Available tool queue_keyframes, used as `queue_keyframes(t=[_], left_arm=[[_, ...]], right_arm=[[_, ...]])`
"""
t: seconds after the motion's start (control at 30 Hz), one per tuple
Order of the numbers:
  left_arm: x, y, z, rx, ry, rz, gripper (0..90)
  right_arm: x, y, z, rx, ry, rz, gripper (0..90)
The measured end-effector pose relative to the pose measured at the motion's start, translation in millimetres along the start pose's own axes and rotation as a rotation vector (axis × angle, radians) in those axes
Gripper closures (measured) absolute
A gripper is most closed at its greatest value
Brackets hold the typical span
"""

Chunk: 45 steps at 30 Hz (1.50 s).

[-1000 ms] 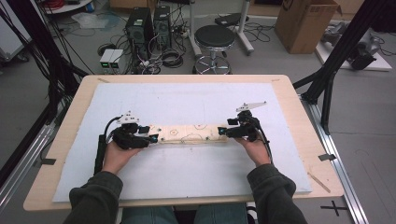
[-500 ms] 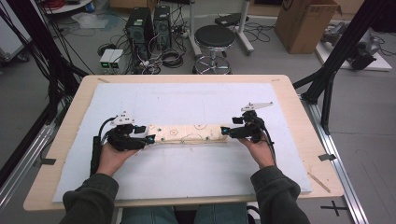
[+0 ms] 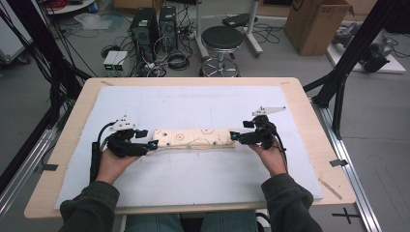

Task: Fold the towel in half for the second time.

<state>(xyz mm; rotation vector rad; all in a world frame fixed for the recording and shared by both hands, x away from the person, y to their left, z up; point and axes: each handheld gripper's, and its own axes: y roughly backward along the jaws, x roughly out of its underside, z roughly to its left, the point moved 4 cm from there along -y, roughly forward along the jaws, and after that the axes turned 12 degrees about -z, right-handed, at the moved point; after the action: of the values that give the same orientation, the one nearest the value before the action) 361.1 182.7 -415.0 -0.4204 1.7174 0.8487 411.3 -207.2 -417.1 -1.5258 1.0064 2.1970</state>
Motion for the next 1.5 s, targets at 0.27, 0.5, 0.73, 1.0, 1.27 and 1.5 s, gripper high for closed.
queue_keyframes(t=[0.27, 0.5, 0.73, 1.0, 1.27, 1.5], left_arm=[[-2.2, 6.6, 0.5, -0.010, -0.001, -0.014, 34.0], [-2.7, 13.0, 1.1, -0.014, -0.006, -0.014, 31.9], [-1.6, 17.9, 0.4, -0.022, -0.003, -0.017, 29.2], [-1.4, 22.1, -0.6, -0.026, -0.020, -0.013, 27.1], [-0.7, 26.7, -1.7, -0.027, -0.023, -0.020, 25.9], [2.8, 32.0, -0.4, -0.037, -0.022, -0.021, 25.7]], right_arm=[[-1.9, 5.0, 2.7, 0.008, 0.012, -0.014, 13.4], [-0.9, 11.0, 2.2, 0.014, 0.010, -0.026, 12.6], [6.0, 16.8, 1.0, 0.021, 0.013, -0.028, 12.5], [8.7, 23.7, 1.0, 0.025, 0.020, -0.036, 12.5], [12.7, 29.7, 1.2, 0.027, 0.021, -0.038, 12.4], [16.3, 34.6, 0.3, 0.034, 0.029, -0.037, 12.4]])
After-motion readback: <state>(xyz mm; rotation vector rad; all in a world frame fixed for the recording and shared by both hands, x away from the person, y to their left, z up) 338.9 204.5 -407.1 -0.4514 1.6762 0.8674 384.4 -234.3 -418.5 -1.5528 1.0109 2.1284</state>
